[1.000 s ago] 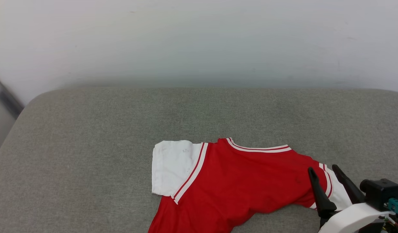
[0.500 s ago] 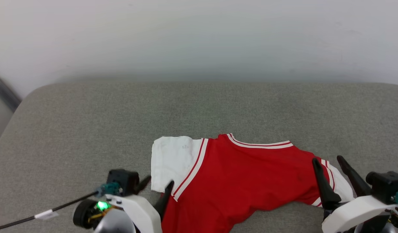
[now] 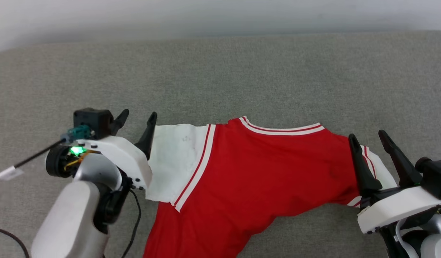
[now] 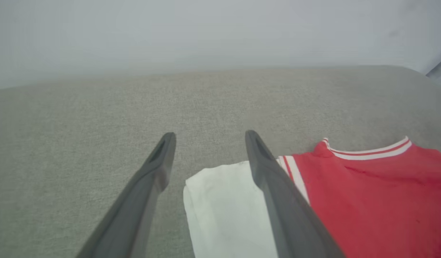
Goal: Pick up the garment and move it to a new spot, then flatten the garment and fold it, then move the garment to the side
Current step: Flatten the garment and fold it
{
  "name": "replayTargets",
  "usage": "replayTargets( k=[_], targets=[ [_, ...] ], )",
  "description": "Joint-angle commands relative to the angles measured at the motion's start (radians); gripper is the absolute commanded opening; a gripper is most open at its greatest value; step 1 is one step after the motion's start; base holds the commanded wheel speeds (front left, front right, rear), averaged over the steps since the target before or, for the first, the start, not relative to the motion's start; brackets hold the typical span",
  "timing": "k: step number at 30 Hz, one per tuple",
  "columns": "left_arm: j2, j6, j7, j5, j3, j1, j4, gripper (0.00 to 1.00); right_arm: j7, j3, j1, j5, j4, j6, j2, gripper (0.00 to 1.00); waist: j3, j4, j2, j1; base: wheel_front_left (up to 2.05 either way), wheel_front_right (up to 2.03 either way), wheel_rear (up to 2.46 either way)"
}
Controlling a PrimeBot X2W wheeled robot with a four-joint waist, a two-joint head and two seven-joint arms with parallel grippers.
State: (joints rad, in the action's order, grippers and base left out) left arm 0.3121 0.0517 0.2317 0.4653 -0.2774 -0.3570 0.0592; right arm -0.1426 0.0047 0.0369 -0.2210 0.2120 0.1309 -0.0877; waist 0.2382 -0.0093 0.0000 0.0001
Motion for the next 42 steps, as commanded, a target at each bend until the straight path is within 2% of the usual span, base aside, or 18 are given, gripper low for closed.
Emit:
replayTargets(
  k=[1, 8, 12, 16, 17, 18, 19, 20, 24, 27, 28, 34, 38, 42],
  targets=[
    [0.019, -0.022, 0.032, 0.022, 0.012, -0.044, 0.049, 1.00, 0.003, 0.001, 0.017, -0.008, -0.006, 0.000, 0.003, 1.00, 0.057, -0.037, 0.0000, -0.0001, 0.00, 0.00, 0.00],
    [0.104, -0.117, 0.252, 0.111, 0.001, -0.138, 0.205, 1.00, 0.023, 0.012, 0.051, -0.017, -0.031, 0.000, 0.010, 1.00, 0.098, -0.078, 0.0000, -0.0001, 0.00, 0.00, 0.00],
    [0.144, -0.142, 0.383, 0.143, -0.027, -0.161, 0.248, 1.00, 0.035, 0.013, 0.059, -0.020, -0.047, 0.000, 0.014, 1.00, 0.112, -0.092, 0.0000, -0.0001, 0.00, 0.00, 0.00],
    [0.153, -0.154, 0.510, 0.179, -0.065, -0.147, 0.306, 1.00, 0.048, 0.018, 0.071, -0.022, -0.059, 0.000, 0.016, 1.00, 0.122, -0.103, 0.0000, -0.0001, 0.00, 0.00, 0.00],
    [0.148, -0.157, 0.538, 0.192, -0.075, -0.140, 0.322, 0.76, 0.052, 0.018, 0.071, -0.022, -0.062, 0.000, 0.017, 1.00, 0.122, -0.104, 0.0000, -0.0001, 0.00, 0.00, 0.00],
    [0.142, -0.157, 0.561, 0.200, -0.086, -0.130, 0.335, 0.33, 0.055, 0.020, 0.072, -0.021, -0.066, 0.000, 0.018, 1.00, 0.122, -0.106, 0.0000, -0.0001, 0.00, 0.00, 0.00],
    [0.133, -0.158, 0.567, 0.208, -0.090, -0.125, 0.344, 0.07, 0.056, 0.021, 0.075, -0.022, -0.069, 0.000, 0.018, 1.00, 0.119, -0.108, 0.0000, -0.0001, 0.00, 0.00, 0.00],
    [0.124, -0.157, 0.557, 0.209, -0.091, -0.122, 0.348, 0.00, 0.058, 0.020, 0.076, -0.021, -0.071, 0.000, 0.018, 1.00, 0.116, -0.108, 0.0000, -0.0001, 0.00, 0.00, 0.00],
    [0.103, -0.151, 0.476, 0.183, -0.092, -0.121, 0.359, 0.00, 0.060, 0.011, 0.075, -0.025, -0.082, 0.000, 0.019, 1.00, 0.097, -0.102, 0.0000, -0.0001, 0.00, 0.00, 0.00],
    [0.091, -0.128, 0.376, 0.152, -0.080, -0.134, 0.358, 0.00, 0.049, -0.009, 0.066, -0.036, -0.099, 0.000, 0.017, 1.00, 0.075, -0.088, 0.0000, -0.0001, 0.00, 0.00, 0.00],
    [0.091, -0.128, 0.376, 0.152, -0.080, -0.134, 0.358, 0.00, 0.049, -0.009, 0.066, -0.036, -0.099, 0.000, 0.017, 1.00, 0.075, -0.088, 0.0000, -0.0001, 0.00, 0.00, 0.00],
    [0.072, -0.100, 0.197, 0.110, -0.057, -0.141, 0.329, 0.00, 0.013, -0.060, 0.040, -0.064, -0.127, 0.000, 0.009, 1.00, 0.034, -0.052, 0.0000, -0.0001, 0.00, 0.00, 0.00],
    [0.063, -0.077, 0.108, 0.093, -0.043, -0.124, 0.271, 0.00, -0.060, -0.118, 0.035, -0.111, -0.158, 0.000, -0.013, 1.00, 0.006, -0.029, 0.0000, -0.0001, 0.00, 0.00, 0.00],
    [0.063, -0.054, 0.061, 0.080, -0.035, -0.098, 0.186, 0.00, -0.201, -0.191, 0.038, -0.162, -0.196, 0.000, -0.060, 1.00, -0.014, -0.011, 0.0000, -0.0001, 0.00, 0.00, 0.00]
  ],
)
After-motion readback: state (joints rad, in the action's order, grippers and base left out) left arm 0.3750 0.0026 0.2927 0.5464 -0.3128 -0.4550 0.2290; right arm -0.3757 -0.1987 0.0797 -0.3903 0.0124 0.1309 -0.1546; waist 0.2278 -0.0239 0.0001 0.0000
